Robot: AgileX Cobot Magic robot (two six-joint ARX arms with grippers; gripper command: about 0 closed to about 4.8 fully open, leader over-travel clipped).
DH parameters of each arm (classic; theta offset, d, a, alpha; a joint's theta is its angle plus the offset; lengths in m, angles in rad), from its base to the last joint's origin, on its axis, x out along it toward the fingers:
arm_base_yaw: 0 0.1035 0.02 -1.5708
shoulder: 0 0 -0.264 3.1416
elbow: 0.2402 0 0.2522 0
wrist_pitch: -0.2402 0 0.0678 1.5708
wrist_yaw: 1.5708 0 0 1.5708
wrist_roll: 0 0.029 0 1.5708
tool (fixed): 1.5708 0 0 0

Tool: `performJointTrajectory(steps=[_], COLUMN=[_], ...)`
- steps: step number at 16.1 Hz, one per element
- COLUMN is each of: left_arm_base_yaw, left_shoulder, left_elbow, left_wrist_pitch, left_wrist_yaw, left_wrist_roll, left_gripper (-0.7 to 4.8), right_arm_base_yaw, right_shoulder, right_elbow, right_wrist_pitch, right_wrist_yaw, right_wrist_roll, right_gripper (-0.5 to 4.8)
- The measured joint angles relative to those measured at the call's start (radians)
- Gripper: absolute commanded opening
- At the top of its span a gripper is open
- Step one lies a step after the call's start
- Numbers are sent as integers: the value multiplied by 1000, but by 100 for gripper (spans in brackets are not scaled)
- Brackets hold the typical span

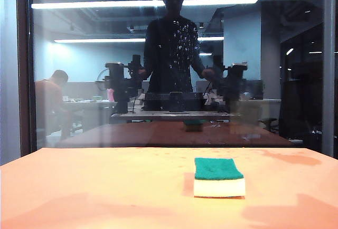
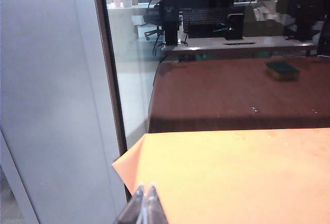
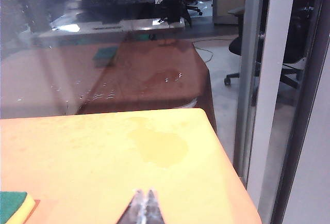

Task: Pick up the sponge from the table, wipe the water off the glass, and finally place the sponge back on the table.

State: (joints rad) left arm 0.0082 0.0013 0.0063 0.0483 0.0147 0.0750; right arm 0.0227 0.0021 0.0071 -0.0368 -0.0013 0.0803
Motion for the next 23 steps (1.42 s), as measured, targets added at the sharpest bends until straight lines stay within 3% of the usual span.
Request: performJointTrajectory(steps=[15, 18, 23], left_arm_base_yaw=[0, 0, 0], left_shoulder=[0, 0, 0], left_elbow=[0, 0, 0], left_wrist_pitch=[0, 0, 0], left_wrist_yaw=[12, 98, 365], left_wrist_roll=[-5, -49, -113], left_gripper=[-6, -6, -6], right_arm_base_yaw=[2, 3, 3], right_shoulder=[0, 0, 10], right_elbow=[6, 116, 296], right_wrist_pitch=[0, -75, -278], right_wrist_yaw=[-12, -24, -21], right_wrist_roll=[0, 0, 1], right_gripper=[-6, -6, -6])
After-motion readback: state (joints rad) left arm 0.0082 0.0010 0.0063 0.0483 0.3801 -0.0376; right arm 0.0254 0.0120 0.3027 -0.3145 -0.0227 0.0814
